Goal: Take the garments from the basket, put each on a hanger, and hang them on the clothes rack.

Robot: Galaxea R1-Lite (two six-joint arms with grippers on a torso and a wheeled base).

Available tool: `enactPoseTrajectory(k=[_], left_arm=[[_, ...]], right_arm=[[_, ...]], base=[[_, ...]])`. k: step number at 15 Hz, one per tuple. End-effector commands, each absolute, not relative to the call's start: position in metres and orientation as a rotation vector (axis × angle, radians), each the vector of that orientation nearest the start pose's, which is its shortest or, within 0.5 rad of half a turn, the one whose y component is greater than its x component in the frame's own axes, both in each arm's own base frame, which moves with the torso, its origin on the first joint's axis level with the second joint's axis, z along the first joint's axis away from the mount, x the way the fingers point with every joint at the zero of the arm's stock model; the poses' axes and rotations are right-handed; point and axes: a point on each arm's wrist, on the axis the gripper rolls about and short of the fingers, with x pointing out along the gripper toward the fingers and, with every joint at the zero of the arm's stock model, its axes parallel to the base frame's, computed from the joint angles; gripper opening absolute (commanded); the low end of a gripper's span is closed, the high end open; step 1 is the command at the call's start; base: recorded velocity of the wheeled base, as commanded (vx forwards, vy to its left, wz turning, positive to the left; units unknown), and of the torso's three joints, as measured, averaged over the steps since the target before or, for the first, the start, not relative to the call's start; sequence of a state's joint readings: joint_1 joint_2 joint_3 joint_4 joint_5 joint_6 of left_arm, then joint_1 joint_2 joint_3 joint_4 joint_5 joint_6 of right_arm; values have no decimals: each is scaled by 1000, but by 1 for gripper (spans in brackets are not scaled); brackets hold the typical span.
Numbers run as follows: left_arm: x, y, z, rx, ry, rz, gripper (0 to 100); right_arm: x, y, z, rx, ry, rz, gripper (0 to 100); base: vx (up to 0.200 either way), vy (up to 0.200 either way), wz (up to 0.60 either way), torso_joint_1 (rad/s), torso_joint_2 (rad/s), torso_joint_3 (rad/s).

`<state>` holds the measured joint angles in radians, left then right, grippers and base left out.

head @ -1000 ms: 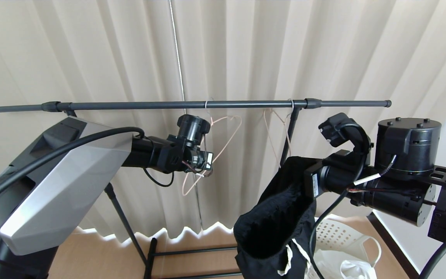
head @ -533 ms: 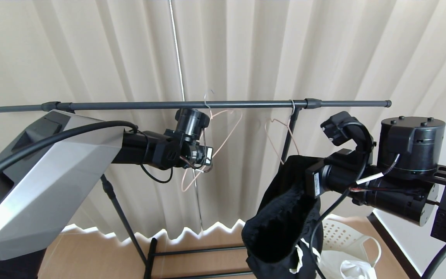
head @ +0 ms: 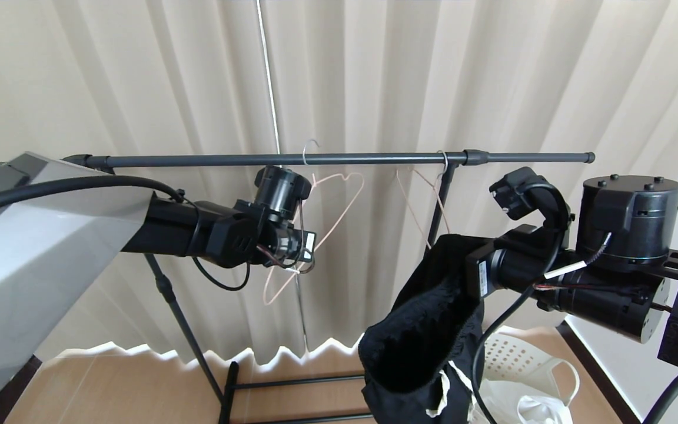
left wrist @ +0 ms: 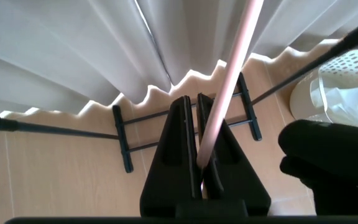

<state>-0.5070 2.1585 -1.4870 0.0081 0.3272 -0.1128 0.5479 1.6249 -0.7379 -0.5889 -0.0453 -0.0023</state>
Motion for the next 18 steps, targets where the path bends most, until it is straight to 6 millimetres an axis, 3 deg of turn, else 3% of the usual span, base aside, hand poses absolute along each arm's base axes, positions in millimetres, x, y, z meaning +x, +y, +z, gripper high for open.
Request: enactPoseTrajectory(k=[1, 4, 9, 16, 18], left_arm=[[347, -192, 155, 156, 615, -154, 0], [307, -175, 150, 170, 623, -172, 0], [265, -149, 141, 250, 544, -217, 0], [202, -116, 126, 315, 447, -580, 0], [194, -109, 116, 341, 413, -641, 0]], right_arm=[[242, 147, 181, -91, 288, 498, 0], [244, 147, 179, -114, 290, 461, 0], [254, 151, 167, -192, 309, 332, 0], [273, 157, 161, -231, 310, 127, 0], [276, 159, 162, -231, 302, 97, 0]], base=[[0, 0, 0, 0, 0, 0], [0, 0, 0, 0, 0, 0], [0, 0, 0, 0, 0, 0], [0, 0, 0, 0, 0, 0], [0, 0, 0, 0, 0, 0]])
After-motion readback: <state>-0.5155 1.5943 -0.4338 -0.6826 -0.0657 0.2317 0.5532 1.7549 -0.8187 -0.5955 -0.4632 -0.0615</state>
